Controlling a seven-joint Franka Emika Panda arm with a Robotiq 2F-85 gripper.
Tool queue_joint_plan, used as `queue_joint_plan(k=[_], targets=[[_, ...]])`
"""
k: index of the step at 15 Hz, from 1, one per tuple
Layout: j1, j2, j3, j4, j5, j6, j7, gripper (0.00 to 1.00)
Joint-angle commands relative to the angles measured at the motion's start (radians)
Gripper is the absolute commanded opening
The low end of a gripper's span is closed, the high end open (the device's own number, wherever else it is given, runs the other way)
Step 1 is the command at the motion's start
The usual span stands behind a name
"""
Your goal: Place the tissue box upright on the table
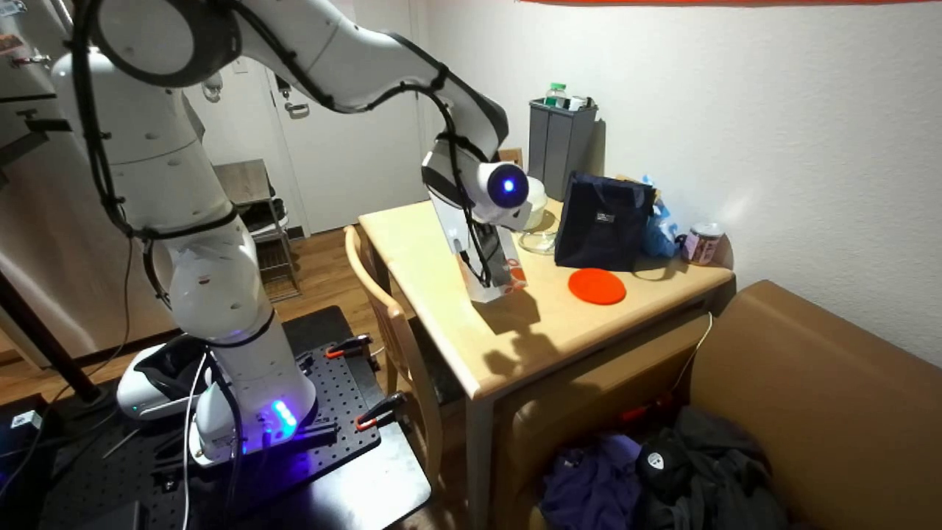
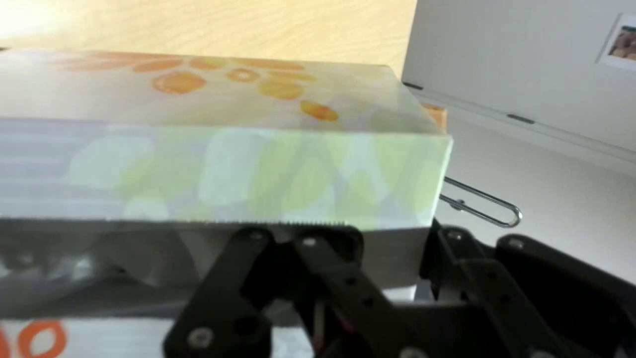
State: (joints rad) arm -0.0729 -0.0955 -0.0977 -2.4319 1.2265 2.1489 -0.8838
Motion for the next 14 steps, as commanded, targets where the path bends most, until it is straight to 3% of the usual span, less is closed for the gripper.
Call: queue_joint_plan(k=[1,5,7,11,14], targets=[[0.037,-0.165,0.097,-0.061,-0.196,0.183,0.272,0.00],[0.046,-0.127,0.238,-0.020,-0.491,0.296,0.613,0.00],[0.081,-0.084,0.246,-0.006,-0.675,0.309,0.787,0.00],[0.090,0.015,0.238,0.042,-1.004,0.198,1.056,0.00],[0.102,0.097,0.220,0.115,-1.139,0.050,1.144,0.00]])
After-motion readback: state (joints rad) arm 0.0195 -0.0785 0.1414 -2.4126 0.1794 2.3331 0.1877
